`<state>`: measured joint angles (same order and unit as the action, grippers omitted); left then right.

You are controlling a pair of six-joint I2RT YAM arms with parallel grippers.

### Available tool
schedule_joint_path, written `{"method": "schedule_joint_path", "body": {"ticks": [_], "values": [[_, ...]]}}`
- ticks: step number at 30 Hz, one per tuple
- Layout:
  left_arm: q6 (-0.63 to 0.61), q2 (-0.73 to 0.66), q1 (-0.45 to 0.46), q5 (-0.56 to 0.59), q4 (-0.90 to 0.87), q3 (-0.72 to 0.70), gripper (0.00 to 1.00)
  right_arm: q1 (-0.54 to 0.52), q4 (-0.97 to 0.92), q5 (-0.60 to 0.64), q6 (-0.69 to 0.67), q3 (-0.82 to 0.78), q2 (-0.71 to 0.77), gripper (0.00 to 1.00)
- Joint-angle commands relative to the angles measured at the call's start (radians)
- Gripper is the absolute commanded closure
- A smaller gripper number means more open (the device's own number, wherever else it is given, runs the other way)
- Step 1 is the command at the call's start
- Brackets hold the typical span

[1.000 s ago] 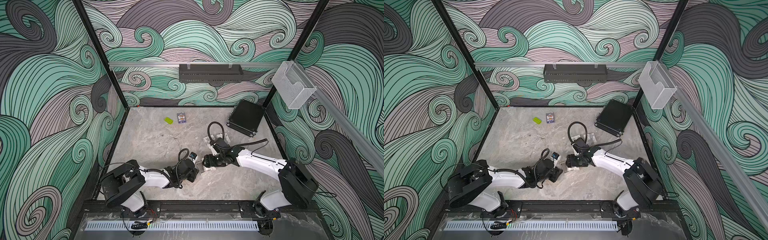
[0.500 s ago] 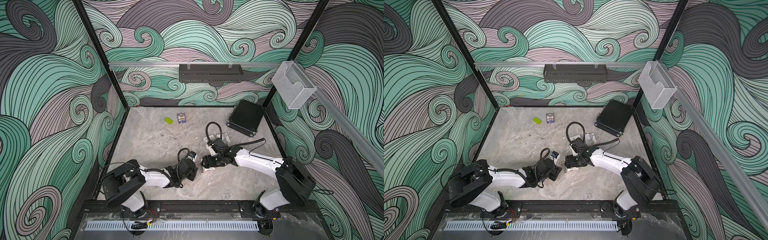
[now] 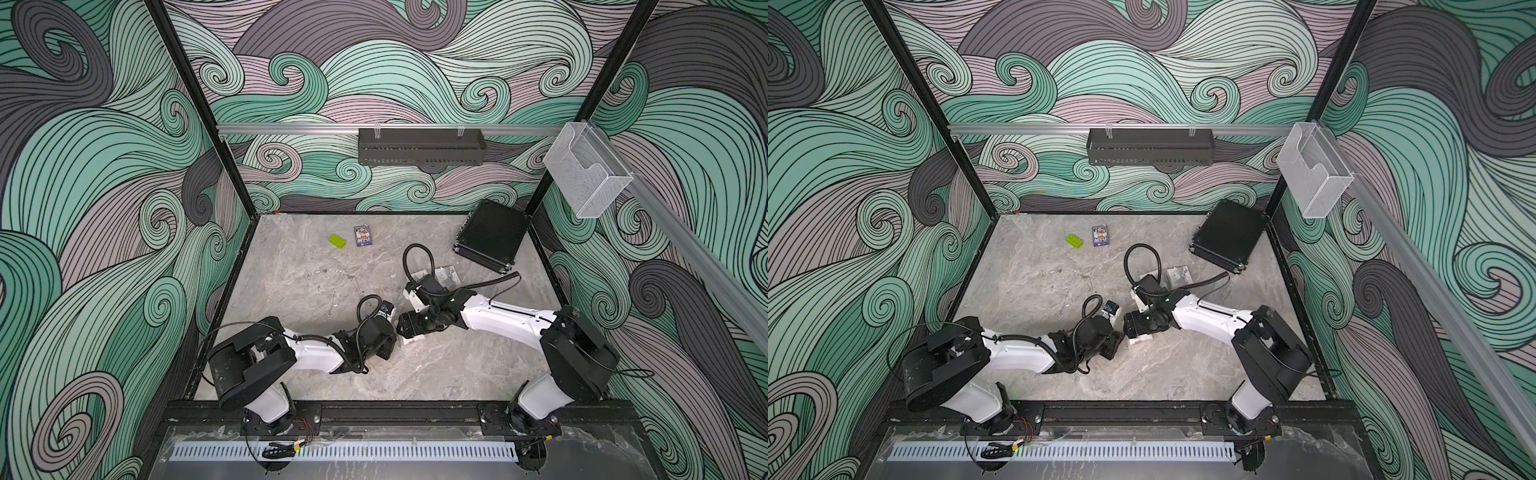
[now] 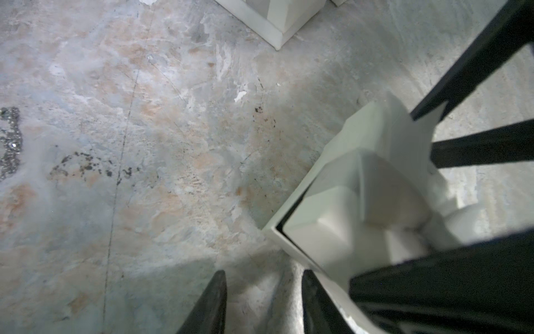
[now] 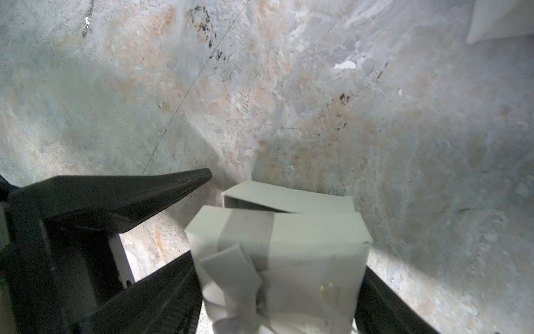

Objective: Take the necklace out of the lift-off lid jewelry box
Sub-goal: Close the lid on the jewelry box.

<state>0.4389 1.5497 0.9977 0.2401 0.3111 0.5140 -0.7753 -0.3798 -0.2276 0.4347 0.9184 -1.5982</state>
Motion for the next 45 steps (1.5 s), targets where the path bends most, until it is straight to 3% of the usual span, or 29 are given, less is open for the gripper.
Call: {"method": "schedule_joint_path", "body": {"ticks": [1,17,24,45], "values": [[0.011,0.009,0.004,0.013,0.008,0.035,0.58,-0.004,0.004,-0.033,-0.015,0.023,-0.003,0.17],[0.012,-0.036,0.005,0.057,-0.012,-0.012,0.58,0.005,-0.004,0.060,-0.022,-0.003,0.098,0.13],[0.006,-0.070,0.005,0.080,-0.041,-0.017,0.58,0.008,0.001,0.109,-0.008,-0.025,0.104,0.21],[-0.027,-0.010,0.004,0.087,-0.018,0.042,0.58,0.018,0.088,-0.021,-0.036,-0.043,0.024,0.32]]}}
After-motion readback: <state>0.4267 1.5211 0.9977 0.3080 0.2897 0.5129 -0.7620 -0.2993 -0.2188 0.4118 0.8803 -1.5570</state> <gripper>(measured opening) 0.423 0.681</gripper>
